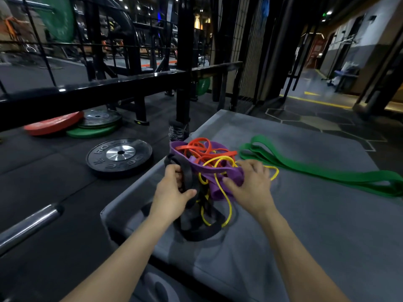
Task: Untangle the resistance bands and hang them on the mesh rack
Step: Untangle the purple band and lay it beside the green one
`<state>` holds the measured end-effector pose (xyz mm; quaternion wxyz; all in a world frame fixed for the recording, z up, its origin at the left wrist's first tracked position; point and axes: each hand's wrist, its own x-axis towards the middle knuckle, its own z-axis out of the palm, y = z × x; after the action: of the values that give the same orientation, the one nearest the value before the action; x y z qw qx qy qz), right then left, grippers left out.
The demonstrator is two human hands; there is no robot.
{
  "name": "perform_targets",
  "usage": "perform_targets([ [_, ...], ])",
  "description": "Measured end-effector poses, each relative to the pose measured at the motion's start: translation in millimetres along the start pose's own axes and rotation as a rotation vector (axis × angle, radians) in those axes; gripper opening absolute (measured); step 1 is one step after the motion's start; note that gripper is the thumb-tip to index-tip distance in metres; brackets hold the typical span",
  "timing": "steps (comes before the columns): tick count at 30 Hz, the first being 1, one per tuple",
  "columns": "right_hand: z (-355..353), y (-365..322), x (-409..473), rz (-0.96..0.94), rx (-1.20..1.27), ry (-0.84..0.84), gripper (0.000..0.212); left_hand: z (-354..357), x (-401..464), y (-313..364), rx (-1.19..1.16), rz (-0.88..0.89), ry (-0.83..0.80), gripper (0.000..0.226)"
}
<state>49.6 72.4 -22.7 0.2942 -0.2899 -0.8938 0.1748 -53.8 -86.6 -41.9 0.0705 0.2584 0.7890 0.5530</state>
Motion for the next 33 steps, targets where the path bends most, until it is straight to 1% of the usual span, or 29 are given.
perform_targets([
  [1, 5.9, -4.1, -1.5, -0.067, -0.024, -0.037, 0.065, 0.9, 0.6, -1.1, -0.003, 0.003, -0.003, 0.054],
  [2, 14.5, -4.7, -2.5, -0.097, -0.064, -0.101, 0.065, 1.2, 1.0, -1.8, -0.003, 0.003, -0.004, 0.052],
  [3, 18.9, -4.4, -2.9, -0.083, -0.109, -0.158, 0.055, 0.8, 0.5, -1.1, -0.006, 0.001, -0.002, 0.051],
  [4, 21.6, -2.0, -2.1, -0.053, -0.116, -0.179, 0.041, 0.1, 0.7, -1.4, -0.012, 0.003, 0.008, 0.051],
  [5, 21.7, -0.1, -0.2, -0.025, -0.064, -0.16, 0.031, -0.9, 0.8, -1.9, -0.01, 0.002, 0.02, 0.052],
  [7, 16.1, -1.9, 6.9, 0.003, 0.196, -0.053, 0.026, -2.8, 0.3, -1.8, 0.009, 0.01, 0.036, 0.054],
  [9, 1.6, -13.8, 13.3, 0.042, 0.549, 0.096, 0.029, -3.3, -1.0, -1.3, 0.027, 0.022, 0.028, 0.053],
  [11, -15.3, -23.0, 18.2, 0.083, 0.794, 0.279, 0.032, -1.5, -0.8, -1.5, 0.048, 0.034, 0.019, 0.054],
  [12, -23.1, -24.1, 19.1, 0.097, 0.868, 0.365, 0.032, -0.1, -0.7, -1.1, 0.055, 0.04, 0.016, 0.054],
  [14, -32.5, -15.1, 19.8, 0.143, 0.932, 0.533, 0.031, 4.0, -1.9, -0.1, 0.089, 0.047, 0.012, 0.057],
  [15, -33.9, -7.5, 18.5, 0.185, 0.932, 0.6, 0.029, 6.4, -3.4, 1.1, 0.115, 0.055, 0.013, 0.06],
  [16, -35.4, 1.1, 16.5, 0.243, 0.882, 0.649, 0.027, 8.9, -5.2, 2.8, 0.138, 0.07, 0.019, 0.065],
  [17, -35.7, 11.4, 13.9, 0.314, 0.774, 0.644, 0.025, 11.4, -6.6, 4.2, 0.157, 0.081, 0.029, 0.071],
  [18, -34.5, 22.4, 10.8, 0.385, 0.627, 0.568, 0.026, 13.3, -7.9, 6.9, 0.17, 0.086, 0.044, 0.077],
  [20, -29.5, 38.7, 0.8, 0.529, 0.339, 0.237, 0.029, 15.7, -7.7, 12.3, 0.188, 0.098, 0.085, 0.084],
  [21, -25.5, 43.4, -5.3, 0.559, 0.246, 0.066, 0.026, 16.8, -7.1, 15.8, 0.191, 0.111, 0.107, 0.085],
  [22, -21.7, 46.2, -10.9, 0.553, 0.179, -0.062, 0.024, 17.6, -7.6, 20.3, 0.187, 0.127, 0.129, 0.082],
  [23, -20.3, 46.1, -15.2, 0.53, 0.13, -0.137, 0.023, 18.9, -8.6, 24.6, 0.182, 0.149, 0.149, 0.078],
  [24, -20.7, 45.0, -17.8, 0.501, 0.104, -0.151, 0.022, 20.7, -10.6, 28.7, 0.183, 0.183, 0.172, 0.071],
  [26, -26.9, 39.1, -19.1, 0.444, 0.117, -0.098, 0.021, 25.3, -14.5, 32.6, 0.199, 0.277, 0.204, 0.056],
  [28, -34.9, 32.8, -18.5, 0.387, 0.181, -0.005, 0.022, 29.5, -15.7, 31.2, 0.22, 0.347, 0.156, 0.044],
  [30, -42.6, 24.8, -19.6, 0.293, 0.241, 0.082, 0.024, 31.5, -14.9, 25.7, 0.232, 0.357, 0.093, 0.037],
  [33, -53.9, 16.6, -15.4, 0.167, 0.333, 0.186, 0.018, 32.5, -9.2, 27.3, 0.199, 0.32, 0.107, 0.029],
])
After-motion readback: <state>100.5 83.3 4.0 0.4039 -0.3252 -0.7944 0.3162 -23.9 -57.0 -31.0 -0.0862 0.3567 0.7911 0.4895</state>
